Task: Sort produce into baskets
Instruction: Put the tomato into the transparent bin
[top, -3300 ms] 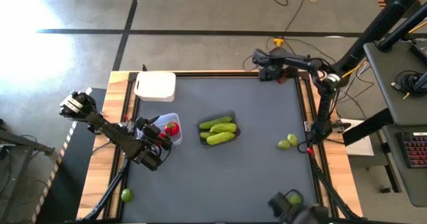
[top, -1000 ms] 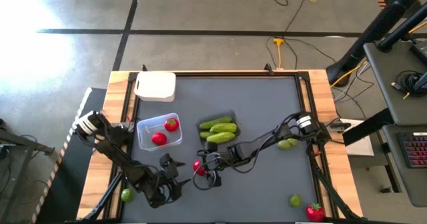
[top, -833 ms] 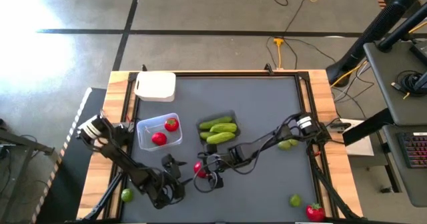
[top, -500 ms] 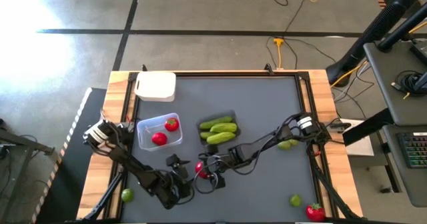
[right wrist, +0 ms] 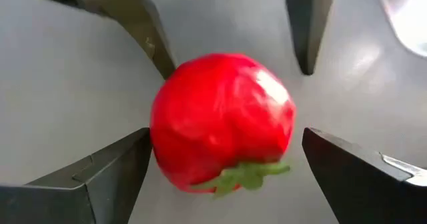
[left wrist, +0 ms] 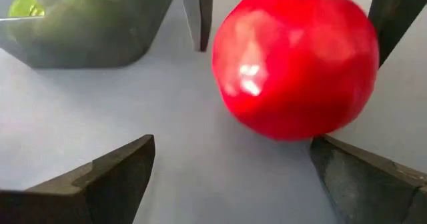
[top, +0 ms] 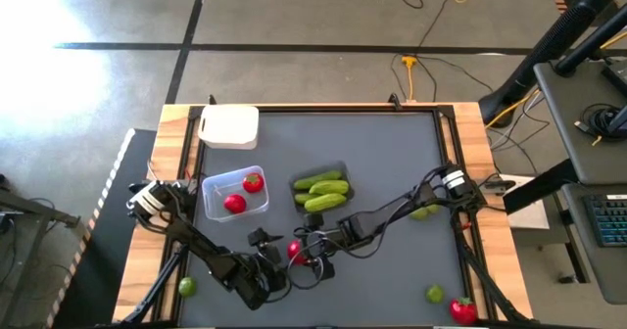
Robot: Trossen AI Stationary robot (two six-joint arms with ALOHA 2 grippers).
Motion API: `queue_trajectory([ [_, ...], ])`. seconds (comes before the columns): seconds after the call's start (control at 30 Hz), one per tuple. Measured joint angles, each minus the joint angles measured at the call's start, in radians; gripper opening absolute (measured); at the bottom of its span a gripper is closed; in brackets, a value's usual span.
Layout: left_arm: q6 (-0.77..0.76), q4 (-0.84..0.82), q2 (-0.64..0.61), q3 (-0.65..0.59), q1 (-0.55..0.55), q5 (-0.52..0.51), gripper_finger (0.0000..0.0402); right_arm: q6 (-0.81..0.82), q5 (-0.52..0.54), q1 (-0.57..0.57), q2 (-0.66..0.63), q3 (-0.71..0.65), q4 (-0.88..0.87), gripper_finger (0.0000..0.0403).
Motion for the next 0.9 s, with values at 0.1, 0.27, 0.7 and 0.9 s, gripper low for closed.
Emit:
queue_trajectory([
  [0.1, -0.014, 0.005, 0.001, -0.001, -0.004, -0.011, 0.0384, 0.016, 0.007, 0.002, -0.009, 0.000, -0.043, 0.0379],
  [0.27, -0.003, 0.005, 0.004, -0.006, -0.026, -0.047, 0.0383, 0.051, 0.008, 0.014, -0.038, 0.000, -0.098, 0.0380],
  [0.7, -0.027, -0.090, -0.133, -0.064, -0.100, -0.031, 0.0382, 0.191, 0.037, 0.060, -0.225, -0.001, -0.287, 0.0380],
  [0.9, 0.042, 0.114, -0.163, -0.128, -0.101, -0.052, 0.0382, 0.203, 0.061, 0.085, -0.259, -0.001, -0.287, 0.0380],
])
